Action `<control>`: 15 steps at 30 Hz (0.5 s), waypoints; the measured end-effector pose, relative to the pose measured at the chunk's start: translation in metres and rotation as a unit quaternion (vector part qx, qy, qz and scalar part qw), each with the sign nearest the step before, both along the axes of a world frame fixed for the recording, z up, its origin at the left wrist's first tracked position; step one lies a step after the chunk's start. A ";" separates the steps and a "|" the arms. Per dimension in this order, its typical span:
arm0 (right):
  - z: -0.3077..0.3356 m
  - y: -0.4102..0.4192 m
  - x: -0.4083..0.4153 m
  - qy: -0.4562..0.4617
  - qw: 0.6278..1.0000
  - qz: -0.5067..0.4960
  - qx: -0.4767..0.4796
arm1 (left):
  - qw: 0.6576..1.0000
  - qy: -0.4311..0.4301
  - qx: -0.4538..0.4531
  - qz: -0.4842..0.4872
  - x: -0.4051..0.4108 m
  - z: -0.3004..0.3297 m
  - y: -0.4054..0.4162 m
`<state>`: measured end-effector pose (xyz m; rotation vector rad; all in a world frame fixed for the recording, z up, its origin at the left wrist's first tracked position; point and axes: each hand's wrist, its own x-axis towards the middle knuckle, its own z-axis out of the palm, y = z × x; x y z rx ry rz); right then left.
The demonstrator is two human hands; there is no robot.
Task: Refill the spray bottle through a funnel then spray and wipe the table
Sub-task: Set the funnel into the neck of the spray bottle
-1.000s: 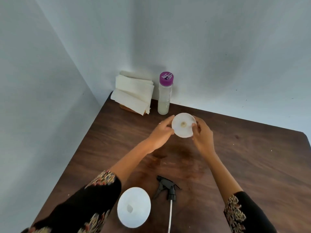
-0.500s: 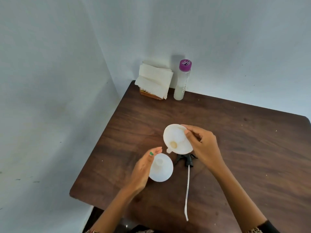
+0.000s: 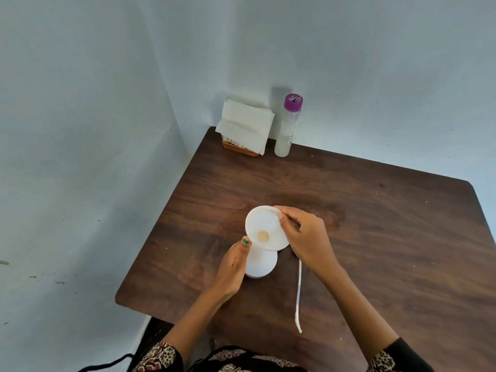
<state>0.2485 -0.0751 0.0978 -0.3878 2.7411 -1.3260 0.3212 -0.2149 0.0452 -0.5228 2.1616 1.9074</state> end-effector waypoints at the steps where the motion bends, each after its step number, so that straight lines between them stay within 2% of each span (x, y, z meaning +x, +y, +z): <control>1: -0.001 -0.001 0.002 0.010 1.000 0.001 0.018 | 1.000 -0.002 -0.003 0.002 0.000 -0.001 0.000; 6: -0.004 -0.005 0.007 0.033 0.992 0.005 0.119 | 1.000 -0.012 -0.013 -0.001 0.002 -0.001 -0.001; 11: -0.002 -0.005 0.008 0.019 0.991 0.017 0.132 | 0.999 -0.034 -0.026 0.014 0.002 -0.005 -0.002; 15: 0.003 -0.004 0.007 -0.016 0.989 0.019 0.143 | 0.998 -0.003 -0.055 0.013 -0.001 -0.007 -0.003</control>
